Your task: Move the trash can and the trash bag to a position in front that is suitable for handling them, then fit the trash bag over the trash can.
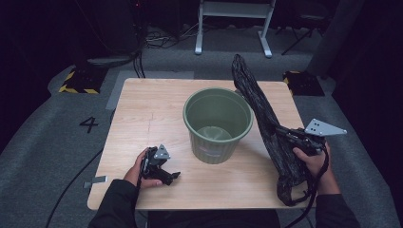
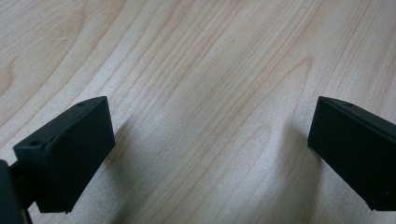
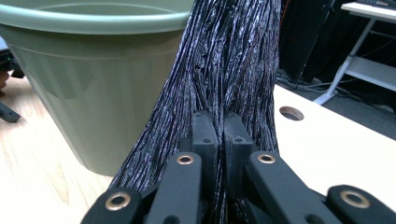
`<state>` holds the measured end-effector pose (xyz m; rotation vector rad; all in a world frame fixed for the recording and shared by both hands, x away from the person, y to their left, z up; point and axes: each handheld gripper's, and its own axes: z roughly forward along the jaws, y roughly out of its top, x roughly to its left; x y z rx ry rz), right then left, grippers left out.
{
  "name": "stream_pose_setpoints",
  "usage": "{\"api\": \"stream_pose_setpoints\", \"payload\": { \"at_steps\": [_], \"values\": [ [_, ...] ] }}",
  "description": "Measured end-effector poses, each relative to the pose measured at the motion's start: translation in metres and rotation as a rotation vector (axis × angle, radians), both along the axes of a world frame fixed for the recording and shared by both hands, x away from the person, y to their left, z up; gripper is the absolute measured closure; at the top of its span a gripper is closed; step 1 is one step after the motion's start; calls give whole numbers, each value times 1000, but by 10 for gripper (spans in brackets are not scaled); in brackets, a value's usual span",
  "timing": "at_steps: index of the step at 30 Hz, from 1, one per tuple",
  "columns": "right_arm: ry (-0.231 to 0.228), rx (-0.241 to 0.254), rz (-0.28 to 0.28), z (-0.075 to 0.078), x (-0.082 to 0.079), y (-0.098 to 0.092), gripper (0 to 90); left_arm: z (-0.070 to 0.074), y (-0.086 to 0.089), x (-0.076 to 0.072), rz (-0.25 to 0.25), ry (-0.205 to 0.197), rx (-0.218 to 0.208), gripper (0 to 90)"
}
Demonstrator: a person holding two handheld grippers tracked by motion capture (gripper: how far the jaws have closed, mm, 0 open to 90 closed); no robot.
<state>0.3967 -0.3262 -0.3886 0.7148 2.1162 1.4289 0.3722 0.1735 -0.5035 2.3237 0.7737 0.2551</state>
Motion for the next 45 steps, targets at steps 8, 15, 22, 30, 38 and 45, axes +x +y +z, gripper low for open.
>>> {"api": "stream_pose_setpoints", "payload": {
  "at_steps": [8,15,22,30,38,45],
  "values": [
    [-2,-11,26,0,-4,4,869,0,0,0,3,1,-1,5],
    [-14,-21,52,1,-7,6,867,0,-1,2,11,0,3,4],
    [-52,-20,103,7,-16,10,863,0,-1,2,30,7,0,4],
    [-102,-80,135,21,-27,14,865,4,3,8,88,13,19,52],
    [-117,-161,179,30,-34,19,862,19,6,9,102,-50,-14,174],
    [-112,-223,212,40,-31,33,857,44,13,4,133,-152,-91,157]
  ]
}}
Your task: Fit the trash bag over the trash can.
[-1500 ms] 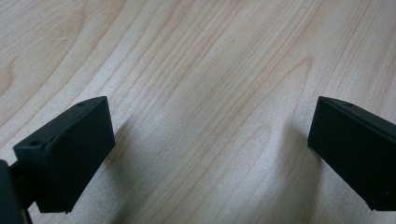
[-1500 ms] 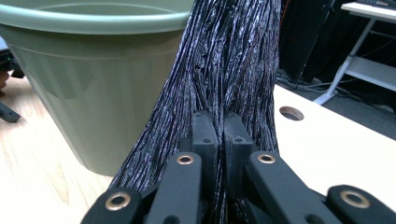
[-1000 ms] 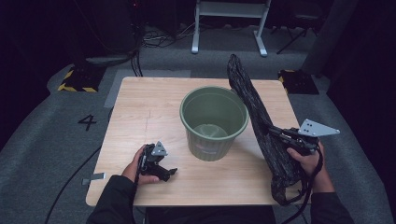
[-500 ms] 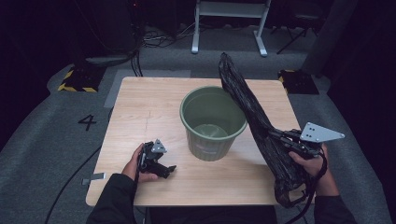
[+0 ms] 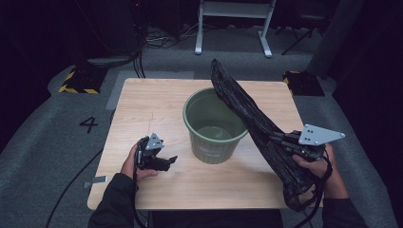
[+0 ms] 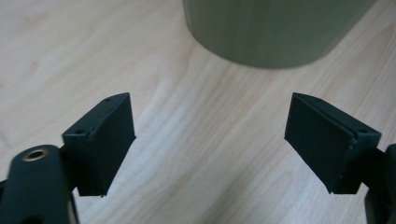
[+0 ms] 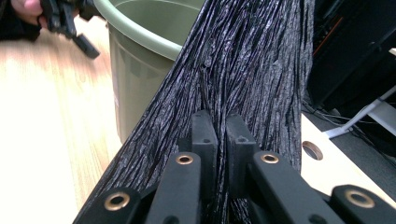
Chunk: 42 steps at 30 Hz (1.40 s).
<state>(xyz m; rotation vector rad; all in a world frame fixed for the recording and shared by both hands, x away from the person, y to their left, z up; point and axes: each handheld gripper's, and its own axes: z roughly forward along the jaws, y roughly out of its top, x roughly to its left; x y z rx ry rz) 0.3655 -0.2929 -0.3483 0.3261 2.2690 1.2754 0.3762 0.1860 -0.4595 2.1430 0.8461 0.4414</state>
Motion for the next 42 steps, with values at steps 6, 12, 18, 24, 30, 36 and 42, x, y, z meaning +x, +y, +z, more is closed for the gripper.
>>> {"api": "stream_pose_setpoints", "payload": {
  "at_steps": [6,12,18,24,30,36,42],
  "values": [
    [-2,-50,21,8,1,12,853,28,3,-8,-12,-93,-74,170],
    [-9,-60,50,11,-4,17,860,60,-1,-16,-30,-172,-130,171],
    [-15,-94,58,16,-6,22,862,95,-15,-20,-68,-256,-169,172],
    [-17,-140,72,15,-8,28,877,125,-41,-24,-151,-312,-194,185],
    [-18,-185,84,17,-8,34,880,153,-69,-20,-189,-348,-204,186],
    [-53,-250,79,17,-12,41,883,179,-95,3,-154,-392,-145,188],
    [-64,-275,105,16,-15,37,886,185,-116,35,-155,-368,-55,240]
  ]
}}
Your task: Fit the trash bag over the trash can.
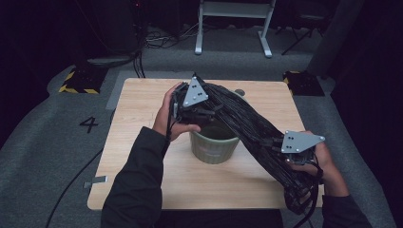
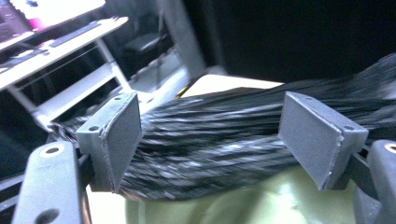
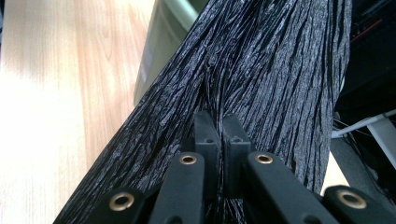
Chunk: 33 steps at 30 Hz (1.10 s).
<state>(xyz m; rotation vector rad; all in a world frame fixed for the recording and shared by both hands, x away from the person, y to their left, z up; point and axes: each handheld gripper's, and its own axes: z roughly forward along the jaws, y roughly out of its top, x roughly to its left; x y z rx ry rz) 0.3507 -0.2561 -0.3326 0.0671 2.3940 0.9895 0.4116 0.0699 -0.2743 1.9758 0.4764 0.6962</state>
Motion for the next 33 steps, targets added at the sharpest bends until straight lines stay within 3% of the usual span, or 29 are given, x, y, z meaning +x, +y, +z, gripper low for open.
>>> {"api": "stream_pose_setpoints", "payload": {
  "at_steps": [1,3,5,7,11,16,20,23,26,29,33],
  "values": [
    [-4,-5,3,0,-1,-1,886,0,-2,4,-1,15,13,287],
    [-11,-13,13,0,-3,-3,886,-4,-8,12,25,23,94,345],
    [-22,-10,21,1,-6,-5,885,-8,-13,18,32,55,148,441],
    [-35,5,41,3,-8,-9,884,-12,-17,21,23,74,187,482],
    [-68,67,71,8,-12,-17,883,-19,-22,22,-31,108,232,560],
    [-128,194,77,18,-15,-24,883,-26,-30,20,-90,135,279,591],
    [-162,270,28,24,-11,-26,883,-29,-35,17,-141,141,268,584],
    [-154,310,-17,25,-3,-24,883,-30,-37,16,-140,131,267,567],
    [-135,290,-48,25,5,-18,881,-31,-33,18,-125,138,241,489],
    [-106,270,-58,24,14,-11,880,-30,-24,17,-94,135,187,403],
    [-86,233,-77,22,23,-2,880,-29,-10,13,-114,138,115,337]
  ]
}}
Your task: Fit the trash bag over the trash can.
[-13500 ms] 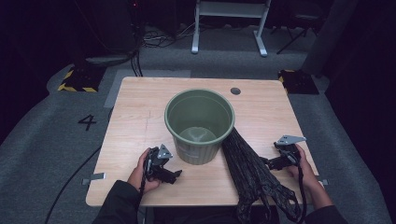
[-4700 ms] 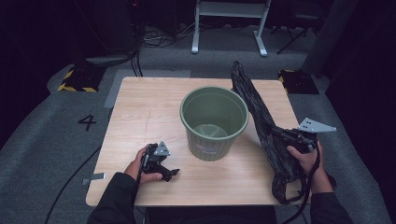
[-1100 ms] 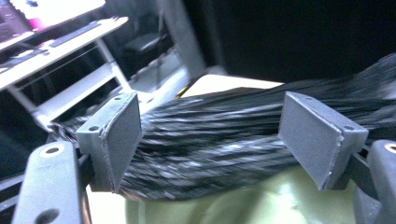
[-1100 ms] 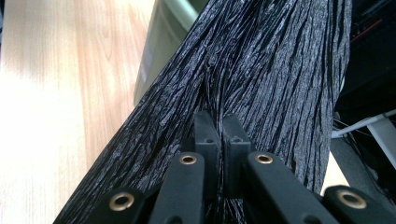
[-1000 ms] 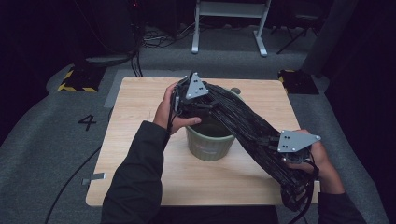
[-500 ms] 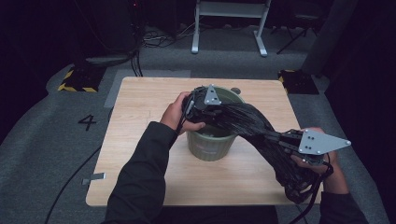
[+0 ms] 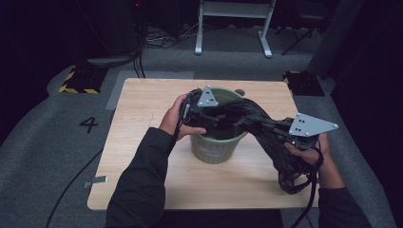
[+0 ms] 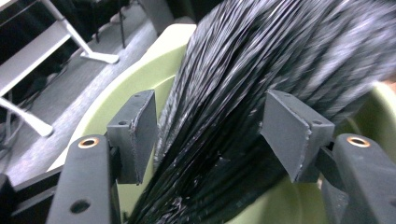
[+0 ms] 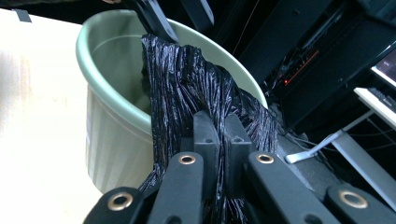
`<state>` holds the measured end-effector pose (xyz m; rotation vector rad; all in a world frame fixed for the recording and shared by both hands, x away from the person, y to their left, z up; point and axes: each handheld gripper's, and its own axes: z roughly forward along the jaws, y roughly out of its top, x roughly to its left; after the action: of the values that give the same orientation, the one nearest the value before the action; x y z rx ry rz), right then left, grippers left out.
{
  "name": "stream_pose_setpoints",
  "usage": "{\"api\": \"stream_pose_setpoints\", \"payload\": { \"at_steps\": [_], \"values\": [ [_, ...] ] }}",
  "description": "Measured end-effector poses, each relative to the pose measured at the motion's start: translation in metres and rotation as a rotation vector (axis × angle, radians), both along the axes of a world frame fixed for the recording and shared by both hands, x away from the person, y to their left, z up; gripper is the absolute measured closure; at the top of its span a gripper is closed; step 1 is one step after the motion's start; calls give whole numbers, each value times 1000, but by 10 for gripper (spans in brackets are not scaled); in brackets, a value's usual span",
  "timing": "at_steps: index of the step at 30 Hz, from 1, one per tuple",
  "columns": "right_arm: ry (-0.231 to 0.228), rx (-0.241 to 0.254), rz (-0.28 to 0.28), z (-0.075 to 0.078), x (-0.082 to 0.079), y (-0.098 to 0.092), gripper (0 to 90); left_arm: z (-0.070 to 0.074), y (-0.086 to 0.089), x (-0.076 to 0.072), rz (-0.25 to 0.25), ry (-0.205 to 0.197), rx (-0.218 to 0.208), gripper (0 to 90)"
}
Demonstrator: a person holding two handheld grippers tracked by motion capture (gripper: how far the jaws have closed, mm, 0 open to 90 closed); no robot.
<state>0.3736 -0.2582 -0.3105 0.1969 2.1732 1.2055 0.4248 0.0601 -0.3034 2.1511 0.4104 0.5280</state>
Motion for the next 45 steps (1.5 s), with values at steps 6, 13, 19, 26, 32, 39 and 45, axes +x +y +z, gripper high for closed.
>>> {"api": "stream_pose_setpoints", "payload": {
  "at_steps": [6,13,19,26,32,39,45],
  "values": [
    [19,-33,-14,-1,10,12,879,5,8,-8,-83,8,-81,300],
    [41,-54,0,-1,19,26,874,5,-19,-19,-151,-13,-3,269],
    [50,-39,35,-1,19,34,865,-2,-27,-19,-185,-31,87,526],
    [63,-15,65,-1,19,39,839,-7,-20,-17,-200,-54,99,883],
    [77,11,61,-2,20,39,646,-11,-11,-14,-180,-58,101,896],
    [130,27,-29,-3,24,28,387,-15,5,-10,-138,-50,98,896],
    [202,-30,-50,-10,21,18,389,-17,17,-7,-111,-40,84,896]
  ]
}}
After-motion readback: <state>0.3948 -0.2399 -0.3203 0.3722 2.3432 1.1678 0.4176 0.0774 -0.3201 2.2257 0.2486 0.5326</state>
